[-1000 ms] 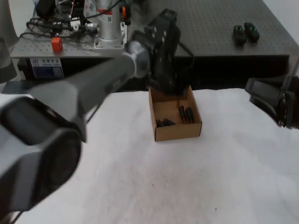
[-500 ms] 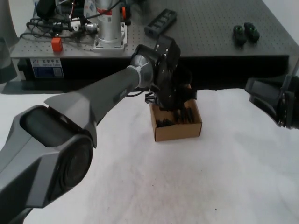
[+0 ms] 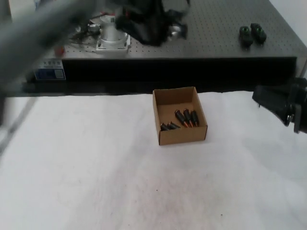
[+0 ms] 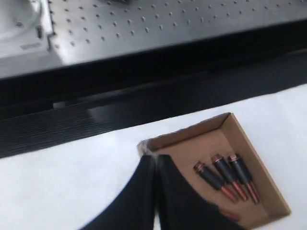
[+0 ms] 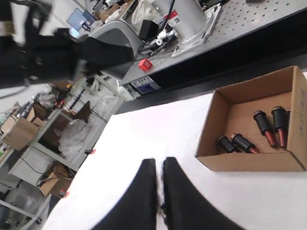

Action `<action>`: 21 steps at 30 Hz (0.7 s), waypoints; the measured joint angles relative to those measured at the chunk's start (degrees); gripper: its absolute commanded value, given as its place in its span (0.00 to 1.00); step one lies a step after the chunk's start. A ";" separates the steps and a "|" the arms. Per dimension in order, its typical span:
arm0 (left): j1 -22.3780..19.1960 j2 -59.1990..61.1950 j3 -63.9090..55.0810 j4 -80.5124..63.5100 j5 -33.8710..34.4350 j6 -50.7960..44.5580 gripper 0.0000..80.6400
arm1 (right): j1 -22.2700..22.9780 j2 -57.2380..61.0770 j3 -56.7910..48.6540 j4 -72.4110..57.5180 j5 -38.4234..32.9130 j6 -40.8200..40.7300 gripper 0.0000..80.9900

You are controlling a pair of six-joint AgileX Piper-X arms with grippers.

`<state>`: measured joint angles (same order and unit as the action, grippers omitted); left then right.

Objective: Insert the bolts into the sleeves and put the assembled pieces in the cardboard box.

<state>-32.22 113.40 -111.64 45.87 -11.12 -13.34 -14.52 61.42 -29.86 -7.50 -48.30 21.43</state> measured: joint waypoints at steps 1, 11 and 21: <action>0.32 -3.49 3.74 -0.95 -0.29 0.27 0.01 | 0.00 -1.35 0.00 2.95 0.11 -1.87 0.04; 1.38 -40.79 50.82 -13.83 2.32 1.21 0.01 | 5.20 -16.22 0.00 34.71 12.18 -27.12 0.04; 1.38 -73.60 77.43 -15.96 1.97 -1.10 0.01 | 13.97 -18.63 4.46 39.62 33.10 -21.43 0.04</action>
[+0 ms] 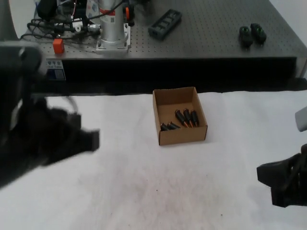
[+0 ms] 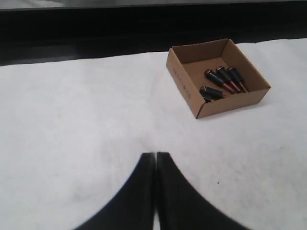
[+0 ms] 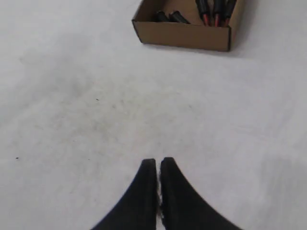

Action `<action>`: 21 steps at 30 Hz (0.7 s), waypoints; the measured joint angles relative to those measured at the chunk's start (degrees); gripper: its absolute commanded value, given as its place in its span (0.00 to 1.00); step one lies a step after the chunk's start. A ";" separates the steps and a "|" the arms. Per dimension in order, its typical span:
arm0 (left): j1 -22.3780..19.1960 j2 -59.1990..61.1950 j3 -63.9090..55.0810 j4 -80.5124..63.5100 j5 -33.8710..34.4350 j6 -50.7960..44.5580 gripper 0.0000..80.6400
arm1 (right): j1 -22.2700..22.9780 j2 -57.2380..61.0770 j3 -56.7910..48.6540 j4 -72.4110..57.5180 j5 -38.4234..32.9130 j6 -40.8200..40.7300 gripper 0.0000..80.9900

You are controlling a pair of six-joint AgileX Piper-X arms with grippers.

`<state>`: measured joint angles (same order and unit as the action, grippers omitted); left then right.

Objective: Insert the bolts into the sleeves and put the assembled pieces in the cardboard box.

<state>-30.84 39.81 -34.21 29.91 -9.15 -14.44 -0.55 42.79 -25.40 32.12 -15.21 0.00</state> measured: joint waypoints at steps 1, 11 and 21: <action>0.00 -1.52 2.27 0.06 -0.09 -0.12 0.01 | -0.06 0.00 0.00 -0.31 0.00 0.00 0.04; 0.00 -10.18 15.81 0.59 -0.61 -1.79 0.01 | 0.03 0.00 10.25 -14.51 7.45 7.54 0.04; 0.00 -14.04 18.89 0.69 -0.40 -3.21 0.01 | 0.03 0.00 17.46 -16.05 7.31 10.67 0.04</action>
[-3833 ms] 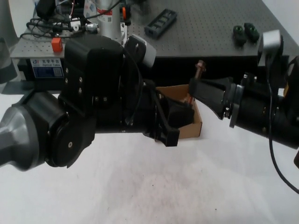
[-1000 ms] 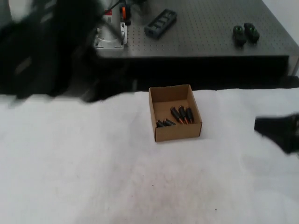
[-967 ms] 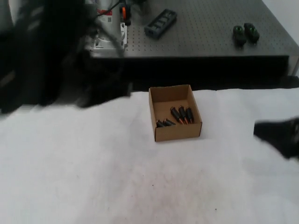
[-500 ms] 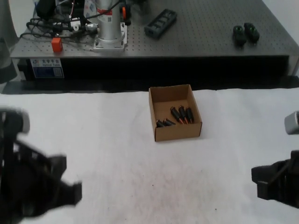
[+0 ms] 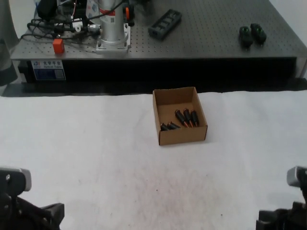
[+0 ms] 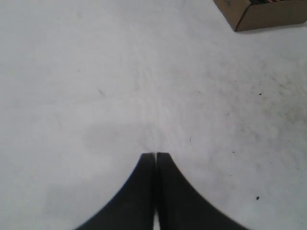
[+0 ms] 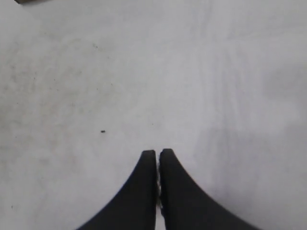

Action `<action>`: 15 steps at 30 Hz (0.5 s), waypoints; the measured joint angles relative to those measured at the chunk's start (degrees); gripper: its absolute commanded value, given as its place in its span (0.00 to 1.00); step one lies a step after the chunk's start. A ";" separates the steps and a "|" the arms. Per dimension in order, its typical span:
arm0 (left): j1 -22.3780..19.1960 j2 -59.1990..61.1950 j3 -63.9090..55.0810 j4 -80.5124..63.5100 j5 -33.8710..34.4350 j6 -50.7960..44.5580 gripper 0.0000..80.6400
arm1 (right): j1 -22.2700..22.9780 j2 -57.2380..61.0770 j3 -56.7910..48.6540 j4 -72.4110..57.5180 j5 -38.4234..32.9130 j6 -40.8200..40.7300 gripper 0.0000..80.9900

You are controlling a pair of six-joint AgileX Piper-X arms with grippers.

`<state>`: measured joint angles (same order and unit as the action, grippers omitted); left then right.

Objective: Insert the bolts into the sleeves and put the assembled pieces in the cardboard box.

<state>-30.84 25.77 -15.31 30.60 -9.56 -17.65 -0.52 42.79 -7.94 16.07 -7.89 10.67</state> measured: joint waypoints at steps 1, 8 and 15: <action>0.00 -1.10 0.54 0.00 0.00 0.00 0.01 | 0.00 0.00 0.32 0.00 -0.09 0.28 0.04; 0.00 -8.12 2.02 4.05 1.18 -0.18 0.01 | 0.00 0.00 0.45 -2.66 2.08 -1.11 0.04; 0.00 -13.70 2.37 7.88 1.19 -1.41 0.01 | 0.00 0.00 2.39 -7.94 0.77 -0.69 0.04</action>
<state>-30.84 12.06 -12.95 38.48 -8.37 -19.06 -0.52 42.79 -5.56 8.13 -7.12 9.98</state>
